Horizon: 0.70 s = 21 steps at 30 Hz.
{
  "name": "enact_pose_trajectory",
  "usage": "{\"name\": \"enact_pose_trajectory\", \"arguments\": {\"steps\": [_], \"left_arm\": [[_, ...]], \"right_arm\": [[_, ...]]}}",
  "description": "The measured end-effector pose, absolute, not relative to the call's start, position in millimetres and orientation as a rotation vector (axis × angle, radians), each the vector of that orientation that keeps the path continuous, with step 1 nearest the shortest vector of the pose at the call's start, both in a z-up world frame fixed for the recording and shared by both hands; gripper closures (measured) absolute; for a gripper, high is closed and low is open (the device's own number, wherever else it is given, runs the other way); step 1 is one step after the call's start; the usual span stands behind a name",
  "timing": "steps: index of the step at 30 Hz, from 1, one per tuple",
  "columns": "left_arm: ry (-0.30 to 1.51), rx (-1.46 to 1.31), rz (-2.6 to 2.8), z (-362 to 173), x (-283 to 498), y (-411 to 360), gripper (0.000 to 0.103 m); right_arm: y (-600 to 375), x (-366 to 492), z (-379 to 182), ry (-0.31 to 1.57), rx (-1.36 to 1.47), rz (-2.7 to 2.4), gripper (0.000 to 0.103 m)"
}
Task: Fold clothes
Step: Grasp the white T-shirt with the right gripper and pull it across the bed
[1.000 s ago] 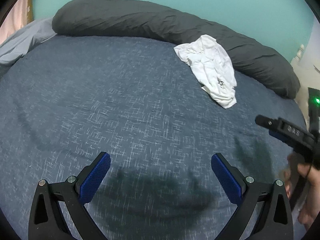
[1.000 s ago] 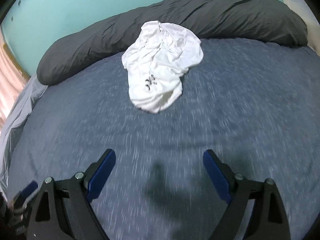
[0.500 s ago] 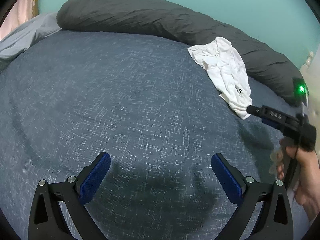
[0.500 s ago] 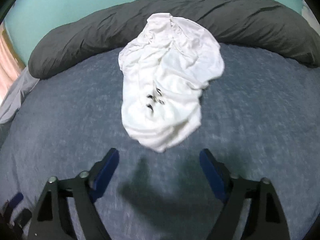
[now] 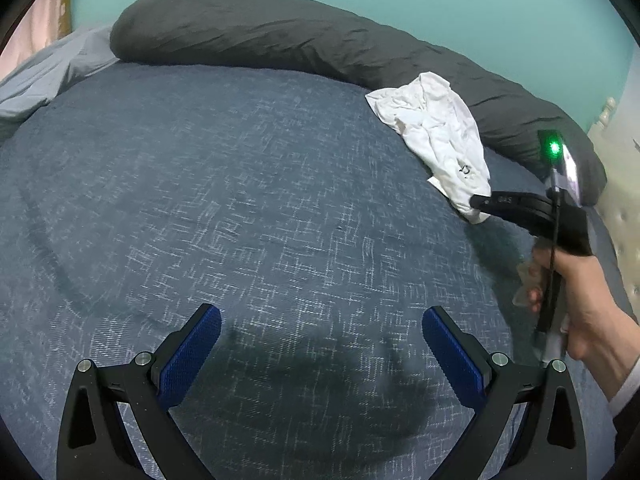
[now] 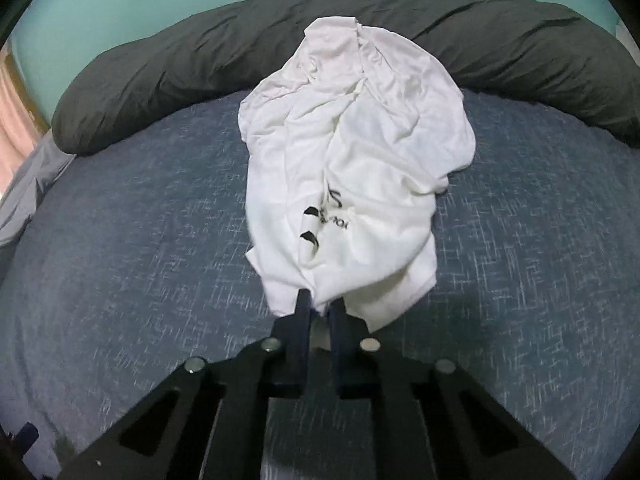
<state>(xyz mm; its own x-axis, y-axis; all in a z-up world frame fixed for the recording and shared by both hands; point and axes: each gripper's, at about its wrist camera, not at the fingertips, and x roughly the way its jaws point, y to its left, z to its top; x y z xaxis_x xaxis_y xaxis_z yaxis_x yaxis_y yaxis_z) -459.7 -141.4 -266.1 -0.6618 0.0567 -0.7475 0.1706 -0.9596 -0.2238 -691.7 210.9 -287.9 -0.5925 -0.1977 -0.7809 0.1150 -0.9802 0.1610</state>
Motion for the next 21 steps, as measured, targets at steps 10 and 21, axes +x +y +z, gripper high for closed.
{"name": "enact_pose_trajectory", "arguments": {"steps": [10, 21], "left_arm": [[0.433, 1.25, -2.768, -235.8, -414.2, -146.5, 0.0], [0.506, 1.204, -2.774, -191.7, -305.1, -157.7, 0.0]], "right_arm": [[221.0, -607.1, -216.1, -0.196, 1.021, -2.673, 0.098], [247.7, -467.4, -109.0, -0.333, 0.81, -2.597, 0.098]]}}
